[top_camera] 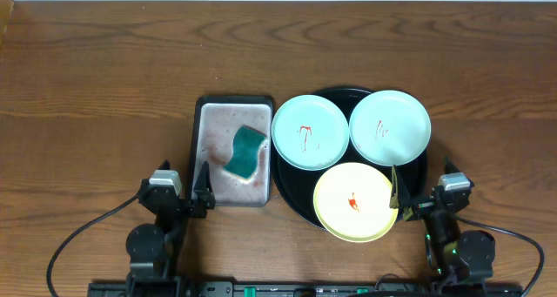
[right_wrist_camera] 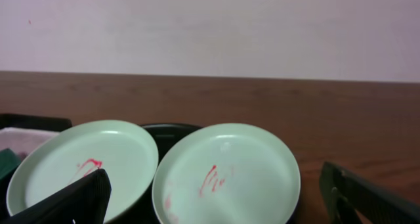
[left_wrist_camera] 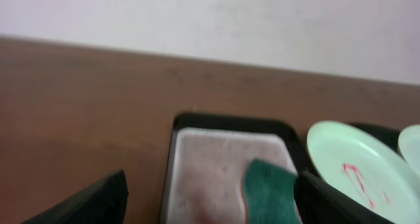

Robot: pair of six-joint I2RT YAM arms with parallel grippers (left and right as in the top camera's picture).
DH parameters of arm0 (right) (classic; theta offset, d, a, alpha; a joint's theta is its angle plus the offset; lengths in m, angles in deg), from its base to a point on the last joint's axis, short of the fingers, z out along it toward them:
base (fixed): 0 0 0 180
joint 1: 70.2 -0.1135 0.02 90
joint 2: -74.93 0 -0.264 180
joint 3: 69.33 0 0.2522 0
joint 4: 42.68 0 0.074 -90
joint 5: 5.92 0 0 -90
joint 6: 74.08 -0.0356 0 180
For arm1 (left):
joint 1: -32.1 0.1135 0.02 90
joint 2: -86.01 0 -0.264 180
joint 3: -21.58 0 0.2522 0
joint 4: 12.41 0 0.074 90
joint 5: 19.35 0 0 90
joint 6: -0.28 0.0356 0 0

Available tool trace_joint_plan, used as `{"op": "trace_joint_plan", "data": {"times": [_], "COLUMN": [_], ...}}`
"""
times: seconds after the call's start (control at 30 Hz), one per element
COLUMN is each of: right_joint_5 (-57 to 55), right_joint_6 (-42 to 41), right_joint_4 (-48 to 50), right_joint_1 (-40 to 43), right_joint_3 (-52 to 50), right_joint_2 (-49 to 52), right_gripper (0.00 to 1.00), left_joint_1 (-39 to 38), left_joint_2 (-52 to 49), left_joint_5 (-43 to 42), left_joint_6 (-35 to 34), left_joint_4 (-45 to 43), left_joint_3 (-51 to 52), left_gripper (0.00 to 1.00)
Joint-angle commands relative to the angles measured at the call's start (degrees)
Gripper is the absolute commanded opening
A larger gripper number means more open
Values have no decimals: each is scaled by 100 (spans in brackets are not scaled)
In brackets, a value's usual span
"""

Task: Clean dirty plates on tray and stack at the side

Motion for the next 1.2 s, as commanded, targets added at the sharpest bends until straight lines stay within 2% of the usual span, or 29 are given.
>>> {"op": "trace_joint_plan", "data": {"times": [0.0,0.37,0.73,0.83,0.97,1.17], "right_joint_5": [44,68,444,562,793,964], "right_joint_6": [-94,-96,-52,-55,-55,-52], "right_joint_4": [-291,-1840,-4321,-4675,-4601,-4564], "right_joint_1": [-35,-35,-35,-35,-35,-35], "right_joint_3": [389,2168,4511,5001,5123,5121], "right_joint_2": [127,1915,4647,5178,5512,5593], "right_gripper": [99,99,99,99,99,99], "left_joint_1": [26,24,24,24,24,7], "left_joint_2": [-323,-2326,-4275,-4524,-4570,-4701], "left_joint_5": [-74,-79,-144,-385,-444,-442], "left_joint_6": [-356,-535,-540,-538,-553,-621], "left_joint_4": [382,1779,4227,4892,4933,4046], "left_joint_3": [-251,-2127,-4437,-4795,-4811,-4809], "left_gripper": [81,81,81,81,81,81]}}
